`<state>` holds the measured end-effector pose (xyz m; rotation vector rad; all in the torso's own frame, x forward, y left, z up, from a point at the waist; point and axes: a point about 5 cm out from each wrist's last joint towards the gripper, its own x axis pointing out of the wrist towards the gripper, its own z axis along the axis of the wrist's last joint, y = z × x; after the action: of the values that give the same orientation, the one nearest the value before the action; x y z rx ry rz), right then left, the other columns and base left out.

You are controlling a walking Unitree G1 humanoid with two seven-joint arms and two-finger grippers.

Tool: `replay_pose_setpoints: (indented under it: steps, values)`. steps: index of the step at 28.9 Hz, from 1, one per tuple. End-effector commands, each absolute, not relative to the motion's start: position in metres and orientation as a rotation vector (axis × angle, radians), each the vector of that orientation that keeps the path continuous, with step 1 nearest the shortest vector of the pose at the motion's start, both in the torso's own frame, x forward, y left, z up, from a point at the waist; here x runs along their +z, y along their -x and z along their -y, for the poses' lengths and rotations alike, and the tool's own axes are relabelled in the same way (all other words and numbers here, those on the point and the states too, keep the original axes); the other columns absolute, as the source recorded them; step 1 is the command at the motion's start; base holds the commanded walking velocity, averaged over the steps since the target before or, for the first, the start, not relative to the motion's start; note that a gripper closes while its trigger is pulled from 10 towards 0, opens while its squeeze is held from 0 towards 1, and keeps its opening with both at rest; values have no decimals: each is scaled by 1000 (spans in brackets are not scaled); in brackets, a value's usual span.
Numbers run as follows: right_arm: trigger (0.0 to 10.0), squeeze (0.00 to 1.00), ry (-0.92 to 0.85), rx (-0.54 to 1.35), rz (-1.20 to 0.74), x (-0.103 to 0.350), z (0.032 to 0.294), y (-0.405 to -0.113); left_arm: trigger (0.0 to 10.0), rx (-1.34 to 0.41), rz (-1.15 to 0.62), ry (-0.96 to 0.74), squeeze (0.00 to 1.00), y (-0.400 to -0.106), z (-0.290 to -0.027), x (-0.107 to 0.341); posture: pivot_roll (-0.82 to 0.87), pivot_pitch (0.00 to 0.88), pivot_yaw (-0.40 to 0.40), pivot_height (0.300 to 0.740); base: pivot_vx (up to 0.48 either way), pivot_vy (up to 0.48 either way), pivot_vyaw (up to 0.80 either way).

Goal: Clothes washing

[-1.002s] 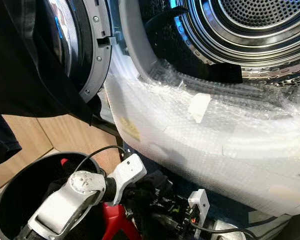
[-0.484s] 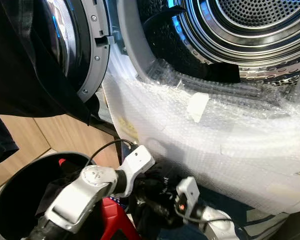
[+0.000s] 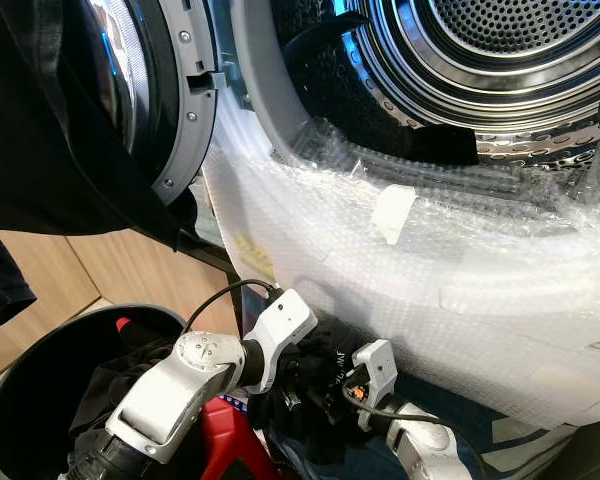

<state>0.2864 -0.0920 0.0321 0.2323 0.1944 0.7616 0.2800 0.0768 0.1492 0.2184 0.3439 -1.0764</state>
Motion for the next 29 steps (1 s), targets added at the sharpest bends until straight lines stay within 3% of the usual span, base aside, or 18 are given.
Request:
replay_pose_setpoints:
  steps: [1,7,8,9,10,29]
  values:
    - [10000,0,-310,760,-154,39,90,-290,0,-1081,-307,-212,0,-279,-76,159,172,27,57,740,0,0,0]
    - [10000,0,-332,757,-135,42,89,-291,0,-1082,-314,-210,0,-278,-76,158,170,38,61,740,0,0,0]
    - [863,0,-329,713,-128,41,91,-293,0,-1084,-310,-208,0,-278,-75,159,175,42,62,740,0,0,0]
    - [863,0,-329,700,-125,40,92,-294,0,-1085,-309,-207,0,-277,-74,160,175,42,62,740,0,0,0]
    - [0,0,-329,700,-119,41,92,-294,0,-1086,-308,-207,0,-277,-74,160,175,42,62,740,0,0,0]
    - [0,0,-338,715,-74,44,93,-291,0,-1059,-307,-186,0,-277,-79,161,178,46,64,740,0,0,0]
